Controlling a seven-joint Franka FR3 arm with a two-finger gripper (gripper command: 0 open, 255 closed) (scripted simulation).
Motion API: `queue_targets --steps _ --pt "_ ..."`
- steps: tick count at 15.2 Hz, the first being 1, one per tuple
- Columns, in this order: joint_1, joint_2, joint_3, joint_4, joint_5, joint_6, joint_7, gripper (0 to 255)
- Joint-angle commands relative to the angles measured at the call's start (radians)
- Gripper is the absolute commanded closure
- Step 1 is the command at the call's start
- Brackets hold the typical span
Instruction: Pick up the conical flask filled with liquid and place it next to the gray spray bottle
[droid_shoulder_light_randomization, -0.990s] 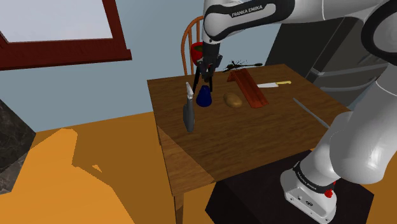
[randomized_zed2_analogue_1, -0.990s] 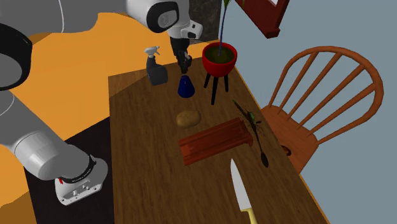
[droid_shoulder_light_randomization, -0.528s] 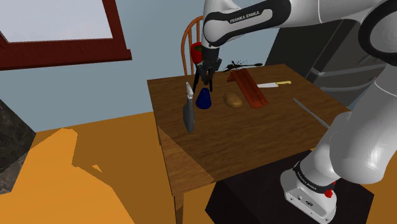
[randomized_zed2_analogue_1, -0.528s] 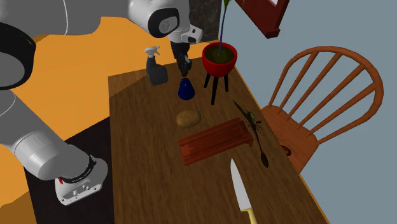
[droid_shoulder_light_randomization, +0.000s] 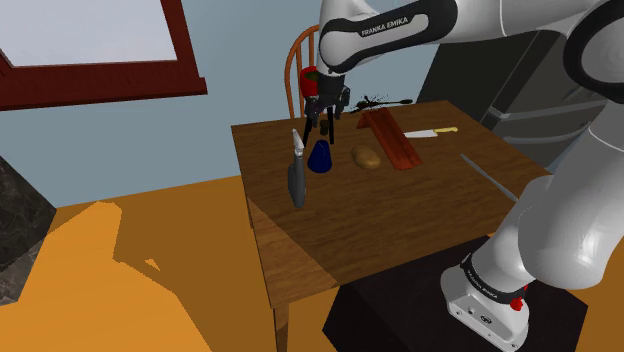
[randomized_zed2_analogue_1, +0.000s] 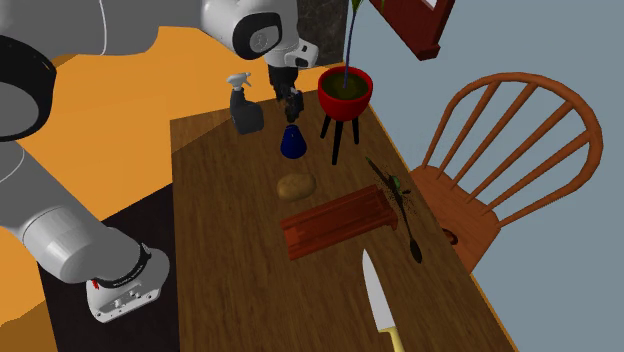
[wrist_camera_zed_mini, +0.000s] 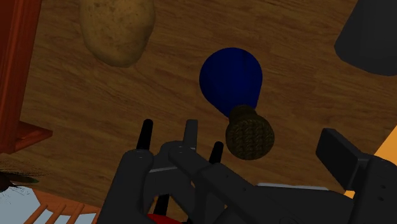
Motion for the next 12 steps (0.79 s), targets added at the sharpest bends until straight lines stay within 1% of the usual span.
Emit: queue_targets --steps 1,5,12 --pt "0.0 0.0 0.0 0.0 0.0 0.0 0.0 0" --pt "0.002 -0.03 0.0 0.091 -0.006 -0.121 0.004 0" --pt "0.002 -0.03 0.0 0.091 -0.006 -0.121 0.004 0"
